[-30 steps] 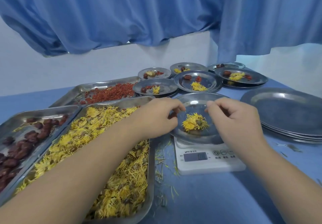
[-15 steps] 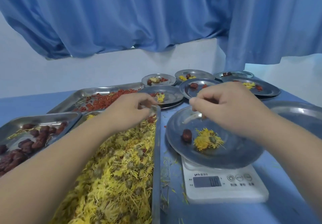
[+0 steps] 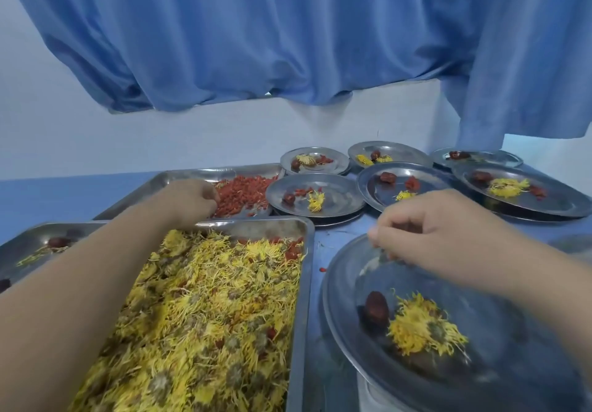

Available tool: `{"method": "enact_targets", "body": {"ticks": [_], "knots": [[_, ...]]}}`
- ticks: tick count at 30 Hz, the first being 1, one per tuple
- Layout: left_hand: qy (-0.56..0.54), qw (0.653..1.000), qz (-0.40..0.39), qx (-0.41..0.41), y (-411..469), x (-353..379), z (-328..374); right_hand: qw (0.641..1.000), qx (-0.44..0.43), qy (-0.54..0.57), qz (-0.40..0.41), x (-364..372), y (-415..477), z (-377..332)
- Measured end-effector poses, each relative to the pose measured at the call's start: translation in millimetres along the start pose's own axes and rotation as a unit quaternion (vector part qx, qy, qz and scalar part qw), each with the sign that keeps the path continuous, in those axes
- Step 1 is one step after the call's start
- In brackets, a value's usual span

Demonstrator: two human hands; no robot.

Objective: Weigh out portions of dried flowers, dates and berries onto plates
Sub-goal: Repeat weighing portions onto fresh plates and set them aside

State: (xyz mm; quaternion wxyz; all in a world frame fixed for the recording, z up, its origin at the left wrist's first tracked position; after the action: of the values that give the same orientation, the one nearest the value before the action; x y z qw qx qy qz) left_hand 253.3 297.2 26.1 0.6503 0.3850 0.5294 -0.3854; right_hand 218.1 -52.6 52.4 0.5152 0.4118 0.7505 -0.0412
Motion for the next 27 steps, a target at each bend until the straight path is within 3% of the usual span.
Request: {"method": "enact_targets", "body": {"ticks": [6, 11, 16, 23, 27], "knots": [[-0.024, 0.999, -0.023, -0.039, 40.3, 20.0, -4.1, 1.000, -0.015, -0.017, 0.021, -7.2, 1.2, 4.4], [0.061, 0.989, -0.122, -0.056, 51.9, 56.6, -0.7, 0.999, -0.013, -0.019, 0.031, -9.5, 1.8, 9.6], [0.078, 0.980, -0.160, -0.088, 50.8, 59.2, 22.9, 0.999, -0.023, -0.031, 0.030, -12.8, 2.2, 6.8], [0.157, 0.975, -0.119, -0.104, 49.6, 51.4, 38.4, 0.998, -0.021, -0.043, 0.031, -11.7, 1.5, 4.6], [0.135, 0.978, -0.121, -0.099, 50.1, 52.2, 37.2, 0.998, -0.027, -0.049, 0.023, -9.5, 1.8, 3.5]]}}
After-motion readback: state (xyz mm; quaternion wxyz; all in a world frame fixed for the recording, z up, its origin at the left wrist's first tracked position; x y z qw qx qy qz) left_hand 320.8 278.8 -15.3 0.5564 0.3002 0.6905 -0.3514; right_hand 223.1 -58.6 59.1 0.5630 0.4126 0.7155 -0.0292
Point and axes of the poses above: each hand's wrist, its own y-axis towards the middle knuckle, its own x-axis out of the palm, z = x × y, the point moved 9 cm from there along y, towards the middle knuckle, and after that the axes turned 6 degrees about -x, right-handed, at the moved point
